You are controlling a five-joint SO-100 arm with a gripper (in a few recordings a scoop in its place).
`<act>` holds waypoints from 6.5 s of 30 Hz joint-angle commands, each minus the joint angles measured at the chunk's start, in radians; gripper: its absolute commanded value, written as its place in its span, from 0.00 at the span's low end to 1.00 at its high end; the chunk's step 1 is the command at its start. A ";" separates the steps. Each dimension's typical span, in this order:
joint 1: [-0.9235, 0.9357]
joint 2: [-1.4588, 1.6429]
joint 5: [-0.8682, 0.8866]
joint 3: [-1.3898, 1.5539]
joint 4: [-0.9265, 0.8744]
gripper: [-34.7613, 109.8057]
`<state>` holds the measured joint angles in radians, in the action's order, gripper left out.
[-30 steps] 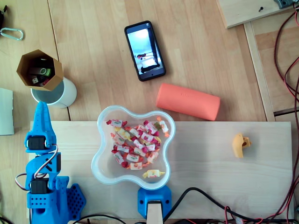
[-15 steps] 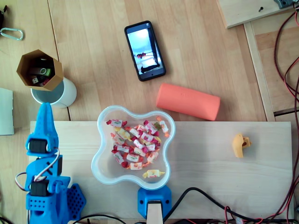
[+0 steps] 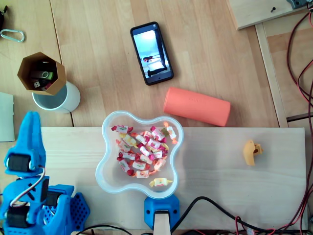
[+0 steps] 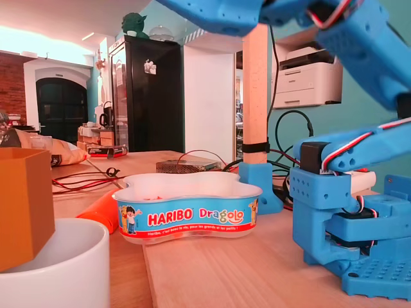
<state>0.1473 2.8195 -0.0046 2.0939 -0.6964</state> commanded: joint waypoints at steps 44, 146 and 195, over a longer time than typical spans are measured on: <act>0.798 -1.045 -0.153 -0.388 -0.657 0.33; 0.827 -1.489 -0.229 -0.549 -0.425 0.41; 0.825 -1.462 -0.146 -0.822 -0.692 0.22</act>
<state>0.9618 1.2947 -0.1749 1.3760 -1.3192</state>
